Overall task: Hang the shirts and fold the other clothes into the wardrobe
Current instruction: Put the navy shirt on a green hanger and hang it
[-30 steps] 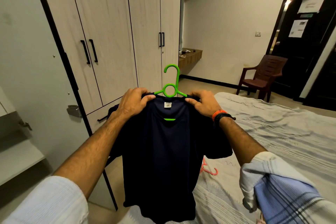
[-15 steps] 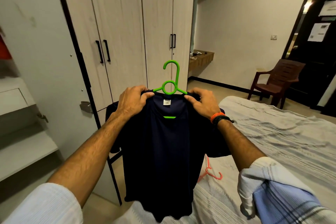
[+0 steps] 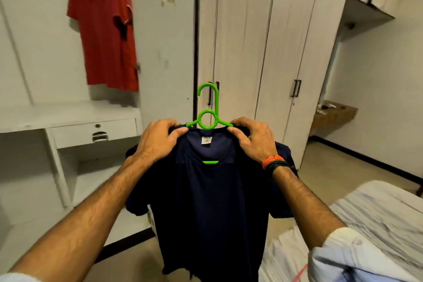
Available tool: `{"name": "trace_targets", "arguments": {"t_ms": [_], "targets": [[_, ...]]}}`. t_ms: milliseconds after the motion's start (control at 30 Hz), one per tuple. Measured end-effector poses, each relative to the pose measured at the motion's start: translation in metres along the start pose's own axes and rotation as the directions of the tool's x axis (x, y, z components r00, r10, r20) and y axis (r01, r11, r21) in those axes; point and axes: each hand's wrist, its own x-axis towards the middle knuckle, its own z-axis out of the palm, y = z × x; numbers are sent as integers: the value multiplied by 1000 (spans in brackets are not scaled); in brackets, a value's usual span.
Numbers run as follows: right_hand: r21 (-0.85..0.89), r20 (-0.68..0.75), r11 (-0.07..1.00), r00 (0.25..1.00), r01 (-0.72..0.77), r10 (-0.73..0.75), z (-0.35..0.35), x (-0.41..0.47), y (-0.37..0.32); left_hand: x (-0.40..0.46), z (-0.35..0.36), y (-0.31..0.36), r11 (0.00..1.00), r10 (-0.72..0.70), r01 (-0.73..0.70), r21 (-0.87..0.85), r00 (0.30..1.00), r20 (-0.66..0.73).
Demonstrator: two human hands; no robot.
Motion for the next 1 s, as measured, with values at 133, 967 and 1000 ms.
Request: {"name": "trace_targets", "arguments": {"t_ms": [133,967,1000], "targets": [[18,32,997,996,77,-77,43,33,-59,1,-55,-47,998,-39,45,47,993,-107],[148,-188,960,960,239,-210,381,351,-328,202,-275,-360,689,331,-194,698,942,-64],[135,-187,960,958,244,-217,392,368,-331,217,-279,-370,692,313,-174,701,947,-75]]}}
